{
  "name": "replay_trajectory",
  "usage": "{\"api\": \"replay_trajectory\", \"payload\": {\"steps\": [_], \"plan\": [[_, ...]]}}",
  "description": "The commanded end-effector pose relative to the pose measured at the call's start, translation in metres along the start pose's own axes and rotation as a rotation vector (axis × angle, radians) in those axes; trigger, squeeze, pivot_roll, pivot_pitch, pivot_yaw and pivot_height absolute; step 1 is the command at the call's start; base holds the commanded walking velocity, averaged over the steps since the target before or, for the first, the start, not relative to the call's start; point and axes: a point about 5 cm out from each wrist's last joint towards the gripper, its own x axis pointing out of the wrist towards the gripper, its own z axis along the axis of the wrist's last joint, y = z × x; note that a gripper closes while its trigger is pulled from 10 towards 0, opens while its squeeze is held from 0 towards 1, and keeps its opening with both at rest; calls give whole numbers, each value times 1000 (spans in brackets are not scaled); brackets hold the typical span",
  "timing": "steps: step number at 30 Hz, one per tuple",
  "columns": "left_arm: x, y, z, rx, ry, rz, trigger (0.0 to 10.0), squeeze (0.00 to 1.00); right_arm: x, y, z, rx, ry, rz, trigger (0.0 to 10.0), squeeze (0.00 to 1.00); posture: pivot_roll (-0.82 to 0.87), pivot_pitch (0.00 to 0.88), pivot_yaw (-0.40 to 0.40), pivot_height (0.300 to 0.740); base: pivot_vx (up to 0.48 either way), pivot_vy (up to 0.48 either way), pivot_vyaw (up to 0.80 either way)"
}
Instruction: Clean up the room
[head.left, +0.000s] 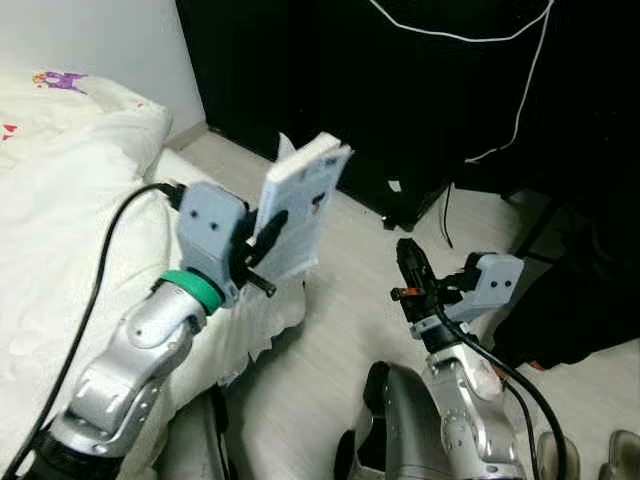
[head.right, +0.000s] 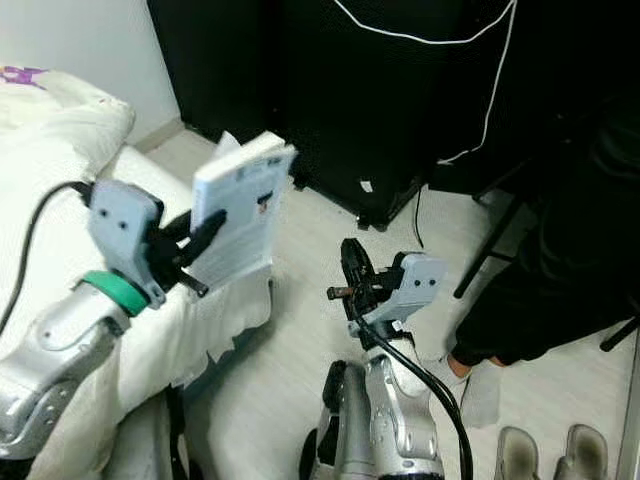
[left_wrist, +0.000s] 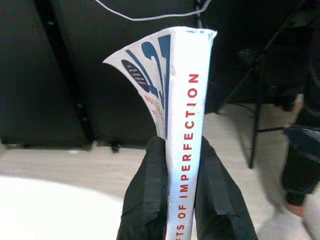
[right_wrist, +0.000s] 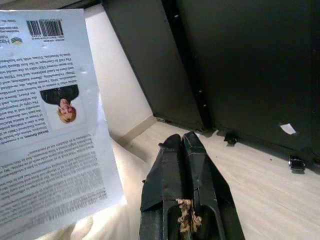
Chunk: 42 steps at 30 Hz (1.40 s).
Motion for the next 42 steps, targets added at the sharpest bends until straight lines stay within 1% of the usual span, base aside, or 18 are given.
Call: {"api": "replay_trajectory", "payload": {"steps": [1, 2, 3, 5, 9, 13, 14, 18, 20, 30, 35, 40, 42], "plan": [[-1, -5, 5, -43, -25, -29, 10000, 0, -2, 3, -1, 5, 10, 1, 10000, 0, 77, 116, 0, 599, 0, 0, 0], [-1, -6, 6, -66, -27, -37, 10000, 0, -2, 2, -1, 4, 10, 1, 10000, 0, 77, 116, 0, 604, 0, 0, 0], [-1, -6, 6, -66, -27, -37, 10000, 0, -2, 2, -1, 4, 10, 1, 10000, 0, 77, 116, 0, 604, 0, 0, 0], [2, -12, 7, -91, -29, -56, 10000, 0, -1, 1, 0, 0, 10, -1, 10000, 0, 78, 109, -1, 613, 0, 0, 0], [5, -15, 5, -98, -11, -60, 10000, 0, 0, 0, 2, -4, 12, -5, 10000, 0, 77, 101, 0, 628, 0, 0, 0], [8, -13, 4, -97, 0, -23, 10000, 0, 0, 0, 3, -7, 12, -3, 10000, 0, 77, 101, 0, 638, 0, 0, 0], [12, -11, 2, -80, 6, 6, 10000, 0, 1, 0, 4, -10, 11, -2, 10000, 0, 73, 92, -1, 648, 0, 0, 0], [15, -10, 1, -62, 8, 14, 10000, 0, 2, -1, 4, -13, 9, -3, 10000, 0, 73, 92, -1, 663, 0, 0, 0], [15, -10, 1, -62, 8, 14, 10000, 0, 2, -1, 4, -13, 9, -3, 10000, 0, 73, 92, -1, 663, 0, 0, 0], [21, -15, 1, -76, 11, 6, 10000, 0, 2, -6, 6, -22, 10, -18, 10000, 0, 67, 95, -3, 702, 0, 0, 0], [24, -16, -3, -74, 21, 30, 10000, 0, 2, -7, 6, -24, 10, -30, 10000, 0, 67, 95, -3, 721, 0, 0, 0], [25, -15, -4, -74, 24, 36, 10000, 0, 2, -8, 5, -28, 12, -42, 10000, 0, 65, 99, -1, 726, 0, 0, 0], [25, -14, -5, -74, 27, 42, 10000, 0, 4, -10, 6, -46, 14, -71, 10000, 0, 67, 101, 1, 726, 0, 0, 0]]}}
